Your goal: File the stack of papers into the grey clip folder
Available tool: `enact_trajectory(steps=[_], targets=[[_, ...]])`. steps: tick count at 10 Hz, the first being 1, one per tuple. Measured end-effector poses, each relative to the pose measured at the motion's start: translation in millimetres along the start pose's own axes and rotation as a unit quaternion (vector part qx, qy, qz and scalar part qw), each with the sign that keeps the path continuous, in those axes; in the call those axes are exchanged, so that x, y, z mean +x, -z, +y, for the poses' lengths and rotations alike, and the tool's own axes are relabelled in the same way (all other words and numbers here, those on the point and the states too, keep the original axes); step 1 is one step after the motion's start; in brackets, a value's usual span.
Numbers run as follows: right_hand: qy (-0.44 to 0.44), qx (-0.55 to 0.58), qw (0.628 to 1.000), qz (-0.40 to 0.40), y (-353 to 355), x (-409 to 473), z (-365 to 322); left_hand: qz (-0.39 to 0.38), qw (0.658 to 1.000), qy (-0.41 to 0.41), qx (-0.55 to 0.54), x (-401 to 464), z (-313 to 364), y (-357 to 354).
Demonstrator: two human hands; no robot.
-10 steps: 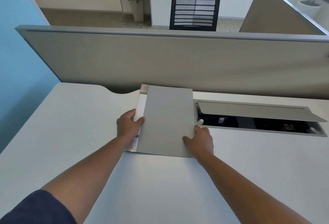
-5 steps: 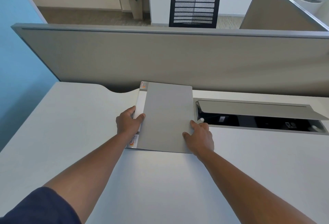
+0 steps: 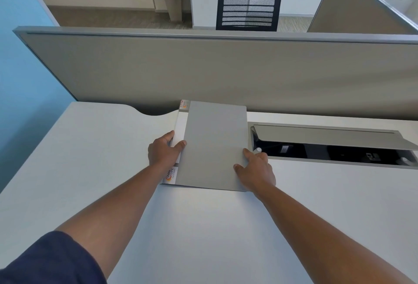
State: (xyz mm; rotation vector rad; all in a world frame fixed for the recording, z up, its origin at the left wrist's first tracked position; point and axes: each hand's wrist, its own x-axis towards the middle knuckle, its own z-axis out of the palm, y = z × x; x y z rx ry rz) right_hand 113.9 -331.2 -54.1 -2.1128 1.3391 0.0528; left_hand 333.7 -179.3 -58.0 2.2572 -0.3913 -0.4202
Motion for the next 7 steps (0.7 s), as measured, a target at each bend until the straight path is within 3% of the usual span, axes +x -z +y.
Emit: enact_trajectory(steps=[4, 5, 6, 7], targets=[[0.009, -0.009, 1.0, -0.005, 4, -3, 0, -0.032, 0.999, -0.005, 0.023, -1, -1, 4], [0.02, 0.039, 0.999, 0.005, 11, -9, 0, -0.056, 0.997, -0.023, 0.057, -8, -2, 8], [0.038, 0.061, 0.996, 0.042, 20, -16, -3, -0.043, 0.991, -0.064, 0.106, -17, 6, 11], [0.113, 0.045, 0.985, 0.12, 44, -35, -12, -0.016, 0.971, -0.181, 0.154, -38, 33, 24]])
